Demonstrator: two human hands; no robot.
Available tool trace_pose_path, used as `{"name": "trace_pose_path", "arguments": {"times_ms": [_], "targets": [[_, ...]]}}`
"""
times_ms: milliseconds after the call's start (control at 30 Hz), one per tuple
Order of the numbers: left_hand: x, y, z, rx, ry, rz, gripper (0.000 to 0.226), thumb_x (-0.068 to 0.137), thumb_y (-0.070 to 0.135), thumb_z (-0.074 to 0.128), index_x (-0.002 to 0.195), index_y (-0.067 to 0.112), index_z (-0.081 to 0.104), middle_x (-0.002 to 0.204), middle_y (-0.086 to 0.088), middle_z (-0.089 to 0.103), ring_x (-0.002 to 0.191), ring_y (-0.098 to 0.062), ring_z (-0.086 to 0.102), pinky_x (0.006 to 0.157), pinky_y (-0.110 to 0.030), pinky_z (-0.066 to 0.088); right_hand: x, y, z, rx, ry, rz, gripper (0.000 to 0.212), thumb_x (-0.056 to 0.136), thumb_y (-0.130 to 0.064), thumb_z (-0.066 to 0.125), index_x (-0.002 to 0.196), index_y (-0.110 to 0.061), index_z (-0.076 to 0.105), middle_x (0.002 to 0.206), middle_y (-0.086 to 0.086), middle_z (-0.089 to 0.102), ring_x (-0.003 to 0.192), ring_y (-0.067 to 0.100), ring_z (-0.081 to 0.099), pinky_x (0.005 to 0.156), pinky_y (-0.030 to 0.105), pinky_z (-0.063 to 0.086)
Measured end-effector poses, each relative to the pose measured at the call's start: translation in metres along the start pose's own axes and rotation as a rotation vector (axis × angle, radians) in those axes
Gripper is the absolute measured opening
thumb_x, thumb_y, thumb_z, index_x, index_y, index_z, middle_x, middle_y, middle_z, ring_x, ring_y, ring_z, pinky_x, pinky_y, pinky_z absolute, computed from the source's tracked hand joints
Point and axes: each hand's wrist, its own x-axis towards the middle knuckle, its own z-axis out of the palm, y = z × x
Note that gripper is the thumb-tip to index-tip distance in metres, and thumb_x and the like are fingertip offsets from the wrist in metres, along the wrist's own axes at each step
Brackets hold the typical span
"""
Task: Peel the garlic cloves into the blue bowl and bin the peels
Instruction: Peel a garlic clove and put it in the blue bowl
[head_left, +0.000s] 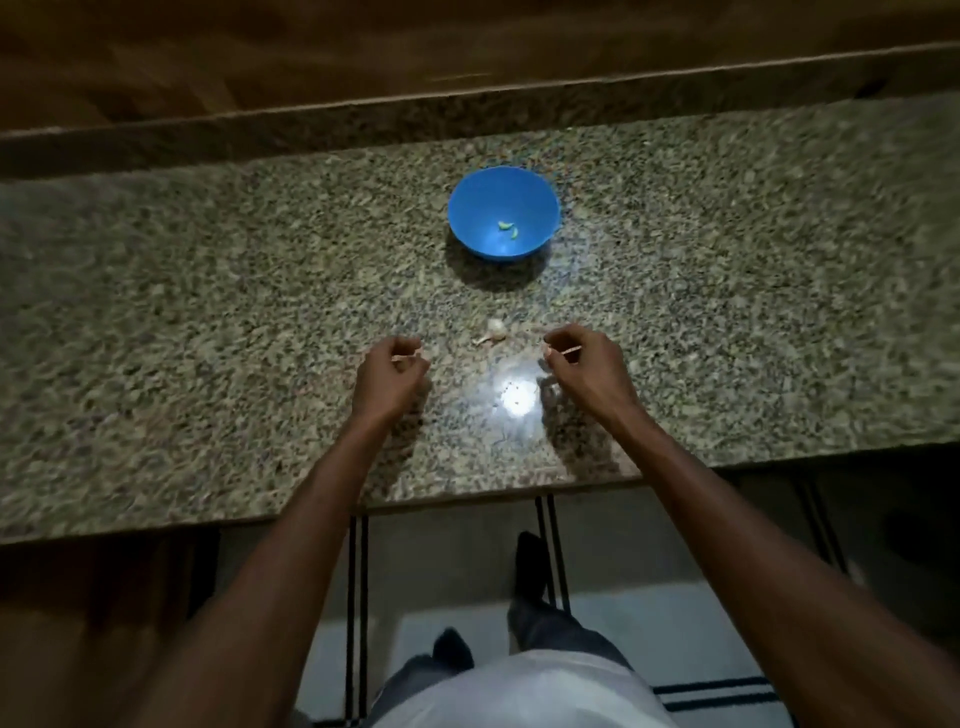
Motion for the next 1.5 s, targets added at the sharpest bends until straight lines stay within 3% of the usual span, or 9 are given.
{"name": "trace_pose_path", "arguments": {"times_ms": [167, 267, 467, 667, 800, 1067, 1200, 1400, 1500], "targets": [[0.028, 0.005, 0.016, 0.292, -0.021, 0.153, 0.028, 0.093, 0.014, 0.071, 0.119, 0.004, 0.069, 0.109, -0.013, 0.071, 0.098, -0.025, 0.066, 0.085, -0.030, 0.050, 0.041, 0.014, -0.007, -0.148, 0.055, -0.070, 0.030, 0.099, -0.010, 0.067, 0.127, -0.002, 0.073, 0.119, 0.017, 0.068, 0.100, 0.023, 0.068, 0.089, 0.026, 0.053], [0.040, 0.007, 0.021, 0.338, -0.010, 0.201, 0.028, 0.091, 0.013, 0.071, 0.117, 0.003, 0.070, 0.107, -0.014, 0.071, 0.097, -0.027, 0.067, 0.084, -0.029, 0.049, 0.071, 0.014, -0.006, -0.248, 0.046, -0.139, 0.032, 0.097, -0.004, 0.067, 0.128, 0.000, 0.071, 0.117, 0.017, 0.059, 0.099, 0.021, 0.058, 0.084, 0.021, 0.043], [0.056, 0.013, 0.030, 0.282, 0.017, 0.221, 0.017, 0.091, 0.014, 0.068, 0.107, 0.009, 0.072, 0.095, -0.006, 0.072, 0.085, -0.022, 0.068, 0.073, -0.029, 0.051, 0.085, 0.015, 0.000, -0.358, 0.047, -0.149, 0.013, 0.092, 0.002, 0.062, 0.096, 0.001, 0.075, 0.097, 0.015, 0.060, 0.089, 0.033, 0.061, 0.077, 0.045, 0.052], [0.067, 0.014, 0.035, 0.204, 0.000, 0.233, 0.016, 0.094, 0.010, 0.061, 0.106, 0.011, 0.071, 0.094, -0.008, 0.072, 0.081, -0.022, 0.067, 0.072, -0.035, 0.055, 0.079, 0.006, -0.003, -0.226, 0.111, -0.082, 0.011, 0.097, -0.009, 0.063, 0.097, -0.006, 0.074, 0.094, 0.005, 0.067, 0.087, 0.020, 0.065, 0.077, 0.028, 0.049], [0.071, 0.024, 0.042, 0.176, -0.054, 0.305, 0.016, 0.096, 0.011, 0.061, 0.109, 0.011, 0.070, 0.097, -0.007, 0.072, 0.085, -0.020, 0.068, 0.073, -0.033, 0.054, 0.087, -0.023, -0.015, 0.029, 0.179, -0.017, 0.008, 0.096, -0.020, 0.073, 0.102, -0.015, 0.078, 0.091, -0.010, 0.074, 0.086, -0.006, 0.066, 0.071, 0.002, 0.049], [0.063, 0.032, 0.059, 0.157, -0.243, 0.449, 0.037, 0.080, 0.028, 0.088, 0.109, 0.015, 0.070, 0.100, -0.004, 0.064, 0.086, -0.017, 0.063, 0.073, -0.030, 0.052, 0.153, -0.076, -0.020, -0.043, 0.105, -0.176, 0.015, 0.093, -0.012, 0.075, 0.105, -0.006, 0.081, 0.102, 0.006, 0.079, 0.085, 0.010, 0.069, 0.080, 0.018, 0.056], [0.056, 0.029, 0.068, 0.176, -0.206, 0.547, 0.013, 0.093, 0.021, 0.077, 0.098, 0.012, 0.068, 0.096, -0.003, 0.059, 0.087, -0.020, 0.059, 0.074, -0.035, 0.049, 0.143, -0.064, -0.021, 0.019, 0.140, -0.217, 0.014, 0.093, -0.014, 0.074, 0.104, -0.008, 0.081, 0.100, 0.001, 0.078, 0.079, -0.003, 0.066, 0.078, 0.015, 0.055], [0.041, 0.028, 0.079, -0.134, -0.148, 0.145, 0.020, 0.097, 0.025, 0.073, 0.113, 0.013, 0.070, 0.099, -0.006, 0.074, 0.092, -0.017, 0.071, 0.076, -0.029, 0.059, 0.087, -0.017, -0.015, 0.309, -0.193, 0.008, 0.015, 0.097, -0.019, 0.074, 0.109, -0.017, 0.080, 0.096, 0.000, 0.080, 0.088, 0.016, 0.077, 0.080, 0.046, 0.066], [0.031, 0.028, 0.081, -0.356, -0.147, 0.022, 0.024, 0.101, 0.019, 0.067, 0.121, 0.008, 0.068, 0.105, -0.008, 0.076, 0.096, -0.019, 0.074, 0.076, -0.029, 0.061, 0.072, -0.004, -0.005, 0.386, -0.347, 0.041, 0.023, 0.100, -0.018, 0.071, 0.122, -0.014, 0.077, 0.106, 0.004, 0.080, 0.093, 0.015, 0.077, 0.089, 0.048, 0.063]]}}
